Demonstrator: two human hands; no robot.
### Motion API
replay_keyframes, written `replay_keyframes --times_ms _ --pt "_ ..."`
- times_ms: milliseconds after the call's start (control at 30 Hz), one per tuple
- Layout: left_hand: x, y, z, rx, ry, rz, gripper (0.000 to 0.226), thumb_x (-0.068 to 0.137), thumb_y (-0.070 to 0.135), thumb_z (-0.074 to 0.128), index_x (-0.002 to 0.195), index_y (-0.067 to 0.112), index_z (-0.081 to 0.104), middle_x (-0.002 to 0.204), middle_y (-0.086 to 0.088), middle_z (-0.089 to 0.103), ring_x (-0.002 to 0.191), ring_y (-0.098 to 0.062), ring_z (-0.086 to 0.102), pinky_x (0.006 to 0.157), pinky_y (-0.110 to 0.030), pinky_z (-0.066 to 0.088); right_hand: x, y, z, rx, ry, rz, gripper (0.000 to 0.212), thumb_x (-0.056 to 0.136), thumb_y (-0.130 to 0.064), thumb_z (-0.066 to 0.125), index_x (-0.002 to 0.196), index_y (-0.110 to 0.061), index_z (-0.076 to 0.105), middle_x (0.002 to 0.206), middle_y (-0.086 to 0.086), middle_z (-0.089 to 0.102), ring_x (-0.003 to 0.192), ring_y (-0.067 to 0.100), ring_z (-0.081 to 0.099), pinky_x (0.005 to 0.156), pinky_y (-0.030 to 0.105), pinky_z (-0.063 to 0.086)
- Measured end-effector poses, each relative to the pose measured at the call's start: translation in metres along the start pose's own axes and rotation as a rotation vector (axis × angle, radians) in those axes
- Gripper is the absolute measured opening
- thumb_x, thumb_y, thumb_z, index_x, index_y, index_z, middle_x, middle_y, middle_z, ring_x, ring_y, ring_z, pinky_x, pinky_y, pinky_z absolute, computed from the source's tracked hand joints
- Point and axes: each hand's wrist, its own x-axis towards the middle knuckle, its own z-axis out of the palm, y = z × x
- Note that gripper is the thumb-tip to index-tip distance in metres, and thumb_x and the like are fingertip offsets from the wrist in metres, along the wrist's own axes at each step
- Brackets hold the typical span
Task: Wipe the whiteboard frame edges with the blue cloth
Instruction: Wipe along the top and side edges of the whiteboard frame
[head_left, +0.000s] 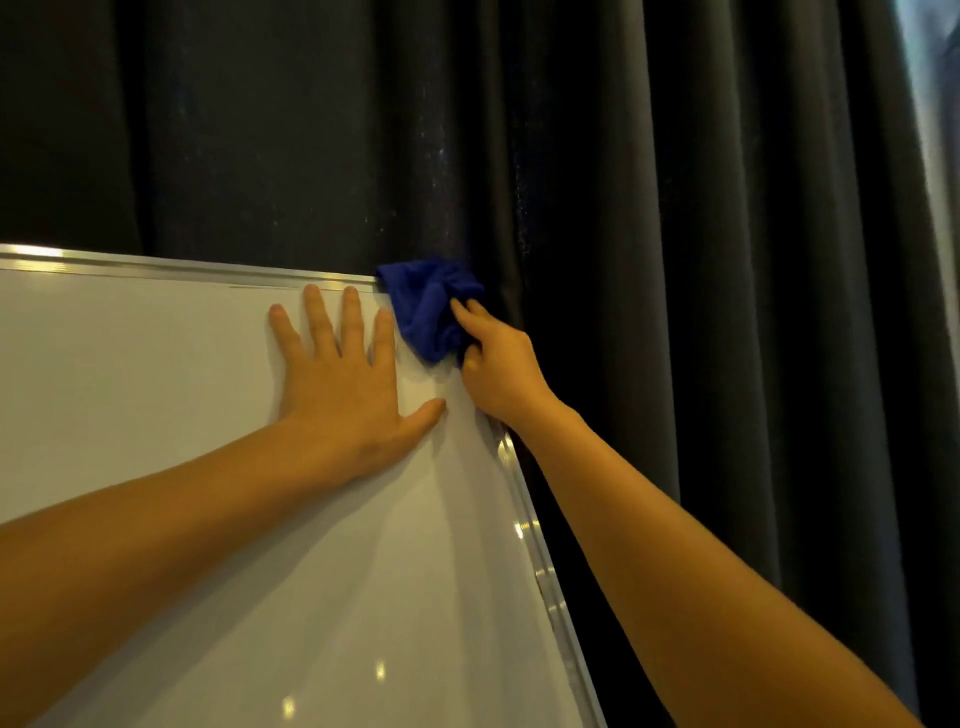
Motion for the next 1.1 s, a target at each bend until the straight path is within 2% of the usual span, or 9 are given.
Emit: replay_keyframes --times_ms 267,400,500,567,633,767,867,967,1100 --pt "-0.001 -0.014 0.013 -0.033 0.011 -0.014 0.112 0.067 0.088 -0.005 0.154 0.018 -0.011 0.162 -0.018 -0.013 0.144 -0.049 -0.016 0.111 -0.070 -0.006 -0.063 0.037 -0.001 0.159 -0.131 0.126 0.043 0.097 -0.014 0.049 0.138 -0.028 0.053 0.143 -0.004 0.053 0.120 0.011 0.057 0.099 0.015 0.042" --pt "-0.003 -0.017 0.006 -0.043 0.016 -0.003 0.116 0.065 0.091 -0.008 0.154 0.017 -0.007 0.162 -0.020 -0.010 0.144 -0.050 -0.013 0.110 -0.069 -0.009 -0.144 0.069 -0.018 0.500 -0.226 0.627 0.032 0.094 -0.006 0.050 0.093 -0.023 0.077 0.091 -0.001 0.077 0.075 0.012 0.072 0.063 0.021 0.057" --pt "-0.006 -0.013 -0.005 -0.009 0.003 0.036 0.112 0.069 0.089 -0.001 0.154 0.015 -0.006 0.161 -0.022 -0.009 0.143 -0.052 -0.011 0.110 -0.071 -0.005 -0.195 0.083 -0.043 -0.026 -0.766 0.892 0.016 0.094 -0.019 0.056 0.088 -0.012 0.069 0.107 0.011 0.072 0.081 0.018 0.067 0.072 0.031 0.057" --pt "-0.005 -0.011 -0.008 0.002 -0.001 0.046 0.111 0.070 0.088 0.001 0.154 0.015 -0.006 0.161 -0.022 -0.010 0.143 -0.053 -0.011 0.111 -0.071 -0.003 -0.205 0.083 -0.062 -0.680 -1.253 0.795 0.025 0.092 -0.028 0.058 0.112 -0.017 0.069 0.126 0.010 0.064 0.105 0.025 0.061 0.093 0.041 0.053" --pt "-0.005 -0.012 -0.011 0.007 -0.013 0.064 0.111 0.072 0.087 0.003 0.154 0.014 -0.007 0.161 -0.023 -0.011 0.143 -0.054 -0.011 0.111 -0.071 -0.002 -0.194 0.072 -0.079 -0.905 -1.391 0.733 0.038 0.093 -0.030 0.056 0.128 -0.017 0.063 0.131 0.008 0.060 0.113 0.029 0.058 0.099 0.046 0.049" --pt "-0.006 -0.016 -0.009 0.000 -0.004 0.084 0.111 0.073 0.086 0.002 0.154 0.012 -0.006 0.160 -0.024 -0.010 0.143 -0.055 -0.009 0.111 -0.071 0.002 -0.135 0.027 -0.099 -0.742 -0.731 0.600 0.030 0.090 -0.015 0.054 0.115 -0.012 0.070 0.114 0.007 0.069 0.102 0.025 0.062 0.092 0.038 0.052" --pt "-0.006 -0.016 -0.007 0.001 0.009 0.079 0.111 0.070 0.086 -0.002 0.154 0.013 -0.004 0.161 -0.025 -0.008 0.142 -0.056 -0.008 0.110 -0.072 0.000 -0.091 -0.004 -0.089 -0.329 -0.231 0.470 0.023 0.090 -0.015 0.058 0.105 -0.022 0.073 0.091 -0.006 0.069 0.085 0.014 0.061 0.069 0.023 0.049" --pt "-0.004 -0.013 -0.007 0.006 0.003 0.069 0.109 0.072 0.086 0.001 0.154 0.014 -0.004 0.160 -0.025 -0.009 0.142 -0.056 -0.009 0.109 -0.073 -0.003 -0.055 -0.020 -0.055 0.050 -0.024 0.454 0.019 0.088 -0.015 0.066 0.100 -0.029 0.071 0.093 -0.005 0.068 0.087 0.015 0.064 0.069 0.026 0.057" --pt "-0.001 -0.013 0.000 0.011 0.022 0.048 0.109 0.072 0.086 0.004 0.154 0.015 -0.006 0.161 -0.024 -0.009 0.142 -0.055 -0.010 0.110 -0.072 -0.003 -0.033 -0.008 -0.016 0.183 0.147 0.297 0.035 0.089 -0.018 0.067 0.122 -0.030 0.065 0.116 -0.006 0.067 0.105 0.013 0.062 0.090 0.030 0.055"
